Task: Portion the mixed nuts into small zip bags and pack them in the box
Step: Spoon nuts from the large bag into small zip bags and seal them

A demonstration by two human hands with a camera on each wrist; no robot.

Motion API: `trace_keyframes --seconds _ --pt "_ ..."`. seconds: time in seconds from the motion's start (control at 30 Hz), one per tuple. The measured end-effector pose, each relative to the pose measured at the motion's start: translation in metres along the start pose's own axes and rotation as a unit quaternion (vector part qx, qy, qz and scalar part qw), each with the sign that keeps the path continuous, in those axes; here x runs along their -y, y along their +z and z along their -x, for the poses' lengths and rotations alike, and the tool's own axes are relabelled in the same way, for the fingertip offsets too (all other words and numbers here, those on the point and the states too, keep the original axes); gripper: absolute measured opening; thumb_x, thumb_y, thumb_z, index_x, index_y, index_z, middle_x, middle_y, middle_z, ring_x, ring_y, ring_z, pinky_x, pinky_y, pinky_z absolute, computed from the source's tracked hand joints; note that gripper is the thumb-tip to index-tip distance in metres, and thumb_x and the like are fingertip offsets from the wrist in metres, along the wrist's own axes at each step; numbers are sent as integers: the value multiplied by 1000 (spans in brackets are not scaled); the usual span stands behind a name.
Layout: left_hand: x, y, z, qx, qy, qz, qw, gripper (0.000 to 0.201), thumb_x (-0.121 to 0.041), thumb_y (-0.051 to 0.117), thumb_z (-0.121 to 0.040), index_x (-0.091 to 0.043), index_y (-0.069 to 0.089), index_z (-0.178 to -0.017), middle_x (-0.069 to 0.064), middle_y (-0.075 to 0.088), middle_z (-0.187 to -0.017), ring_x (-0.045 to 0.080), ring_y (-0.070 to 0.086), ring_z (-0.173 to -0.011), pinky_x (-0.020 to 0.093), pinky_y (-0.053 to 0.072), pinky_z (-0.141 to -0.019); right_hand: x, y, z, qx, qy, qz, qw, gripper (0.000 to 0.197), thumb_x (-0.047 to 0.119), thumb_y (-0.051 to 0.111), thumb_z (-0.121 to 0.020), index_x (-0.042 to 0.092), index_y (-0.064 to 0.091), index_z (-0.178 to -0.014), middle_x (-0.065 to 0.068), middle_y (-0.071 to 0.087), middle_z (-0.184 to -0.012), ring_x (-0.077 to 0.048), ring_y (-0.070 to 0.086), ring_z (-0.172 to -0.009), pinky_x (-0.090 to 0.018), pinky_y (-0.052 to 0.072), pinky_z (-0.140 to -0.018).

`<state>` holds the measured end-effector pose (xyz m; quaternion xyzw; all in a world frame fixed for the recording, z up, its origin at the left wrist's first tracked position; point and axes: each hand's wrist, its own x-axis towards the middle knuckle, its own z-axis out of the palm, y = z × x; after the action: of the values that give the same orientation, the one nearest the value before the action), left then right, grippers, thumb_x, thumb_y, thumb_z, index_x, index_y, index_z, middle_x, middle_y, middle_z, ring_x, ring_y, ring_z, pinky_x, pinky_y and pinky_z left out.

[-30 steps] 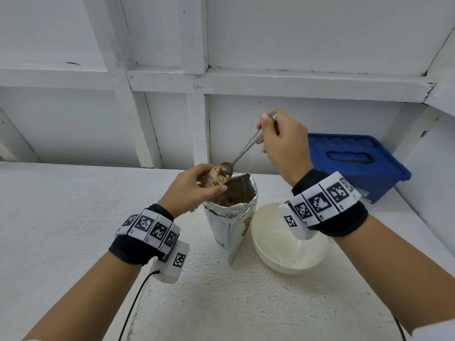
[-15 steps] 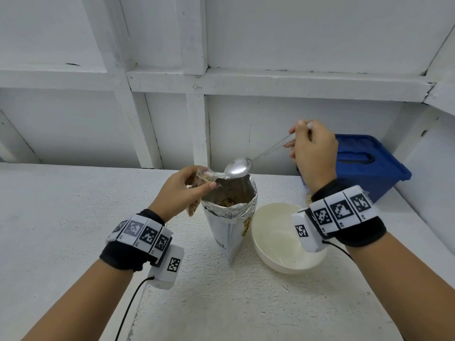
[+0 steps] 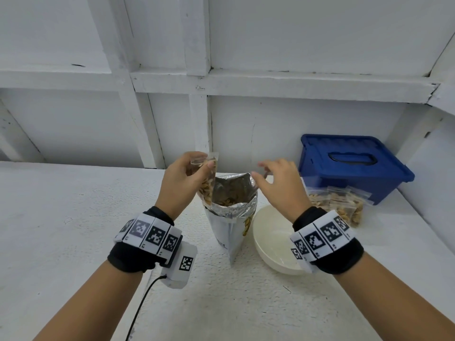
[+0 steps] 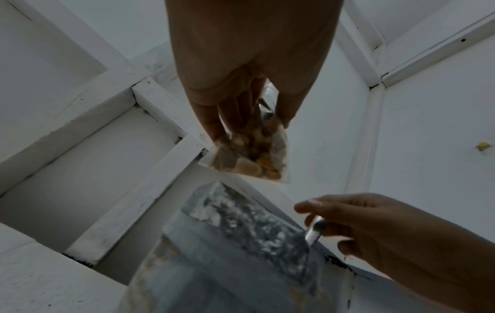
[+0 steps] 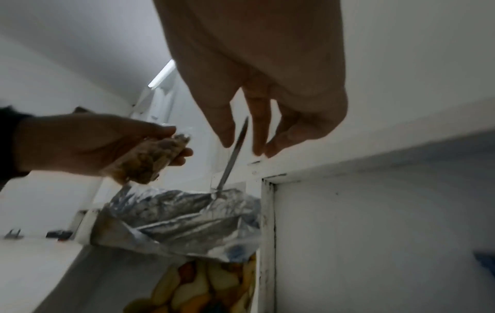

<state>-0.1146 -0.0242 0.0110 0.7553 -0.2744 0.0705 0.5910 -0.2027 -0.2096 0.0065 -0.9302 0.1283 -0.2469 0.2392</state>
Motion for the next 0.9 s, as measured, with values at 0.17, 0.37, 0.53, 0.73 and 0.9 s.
trace_keyframes --seconds 0.17,0.37,0.53,0.73,0.9 --pt "-16 14 5 -27 11 38 999 20 -19 69 -81 -13 54 -92 -13 60 -75 -10 59 -61 6 44 -55 23 -7 5 -116 -130 -9 985 45 46 48 -83 10 67 -102 -7 62 -94 -23 54 -92 -30 37 -77" --pt "-32 23 10 13 -12 132 991 36 -23 75 -71 -19 43 -87 -13 65 -66 -3 61 -60 13 47 -55 37 -2 17 30 -127 -57 990 42 45 65 -80 17 61 -110 2 65 -99 -15 55 -92 -34 42 -82" --pt "-31 15 11 94 -6 153 984 35 -32 59 -77 -21 56 -109 -6 67 -86 1 64 -81 17 50 -70 29 -11 19 81 -58 -222 970 28 24 67 -83 13 67 -108 1 69 -93 3 58 -77 -5 42 -70" --pt "-23 16 11 88 7 128 988 10 -29 64 -81 -23 68 -88 -7 71 -82 10 66 -81 24 54 -68 26 -15 24 64 -28 -288 955 18 26 62 -87 26 67 -104 19 65 -84 10 58 -76 -4 41 -66" --pt "-23 22 14 89 15 130 987 6 -21 62 -84 -23 66 -80 -13 69 -72 2 63 -69 19 50 -59 28 -16 23 9 5 -336 942 15 21 61 -87 20 70 -99 17 67 -82 7 60 -75 -7 45 -69"
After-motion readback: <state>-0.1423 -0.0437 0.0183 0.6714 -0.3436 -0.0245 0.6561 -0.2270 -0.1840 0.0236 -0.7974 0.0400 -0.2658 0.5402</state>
